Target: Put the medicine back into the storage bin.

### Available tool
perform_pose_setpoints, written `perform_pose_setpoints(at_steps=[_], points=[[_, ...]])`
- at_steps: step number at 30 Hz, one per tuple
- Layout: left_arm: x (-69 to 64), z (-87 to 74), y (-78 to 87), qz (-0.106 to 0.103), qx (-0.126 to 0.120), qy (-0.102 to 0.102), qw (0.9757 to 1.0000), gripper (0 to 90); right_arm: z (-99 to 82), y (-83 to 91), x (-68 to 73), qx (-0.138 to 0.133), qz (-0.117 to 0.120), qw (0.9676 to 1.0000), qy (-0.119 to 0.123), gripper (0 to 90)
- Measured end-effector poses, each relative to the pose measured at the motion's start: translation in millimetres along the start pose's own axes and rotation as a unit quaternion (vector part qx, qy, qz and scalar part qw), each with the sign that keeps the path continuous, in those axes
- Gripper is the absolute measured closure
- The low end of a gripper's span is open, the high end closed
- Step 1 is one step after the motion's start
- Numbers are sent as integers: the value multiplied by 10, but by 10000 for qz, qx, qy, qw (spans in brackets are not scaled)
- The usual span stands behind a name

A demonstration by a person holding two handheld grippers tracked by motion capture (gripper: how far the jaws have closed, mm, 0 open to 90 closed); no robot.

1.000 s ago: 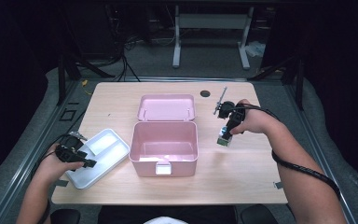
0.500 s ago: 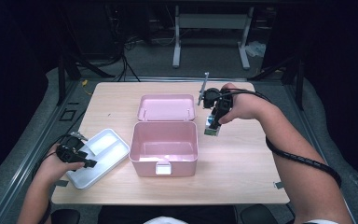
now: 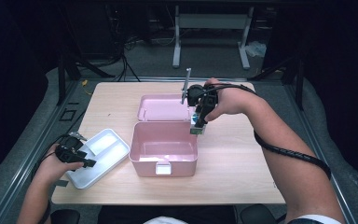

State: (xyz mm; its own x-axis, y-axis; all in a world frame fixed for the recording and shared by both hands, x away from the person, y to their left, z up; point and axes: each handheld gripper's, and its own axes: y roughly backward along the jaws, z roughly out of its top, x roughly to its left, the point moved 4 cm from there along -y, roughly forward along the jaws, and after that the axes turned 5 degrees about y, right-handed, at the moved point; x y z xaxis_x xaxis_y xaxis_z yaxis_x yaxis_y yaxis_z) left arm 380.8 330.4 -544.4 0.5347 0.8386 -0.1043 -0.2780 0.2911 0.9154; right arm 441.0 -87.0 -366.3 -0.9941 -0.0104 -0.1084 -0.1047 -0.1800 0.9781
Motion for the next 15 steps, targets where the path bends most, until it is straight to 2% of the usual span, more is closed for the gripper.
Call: perform_pose_setpoints(at_steps=[4,15], points=[[-11,0,-6,-27,28,-32,10000,378,97,-49,25,71,21,9999,154,464],[-13,-8,21,-25,-9,-39,10000,381,189,-191,44,80,91,9997,218,464]])
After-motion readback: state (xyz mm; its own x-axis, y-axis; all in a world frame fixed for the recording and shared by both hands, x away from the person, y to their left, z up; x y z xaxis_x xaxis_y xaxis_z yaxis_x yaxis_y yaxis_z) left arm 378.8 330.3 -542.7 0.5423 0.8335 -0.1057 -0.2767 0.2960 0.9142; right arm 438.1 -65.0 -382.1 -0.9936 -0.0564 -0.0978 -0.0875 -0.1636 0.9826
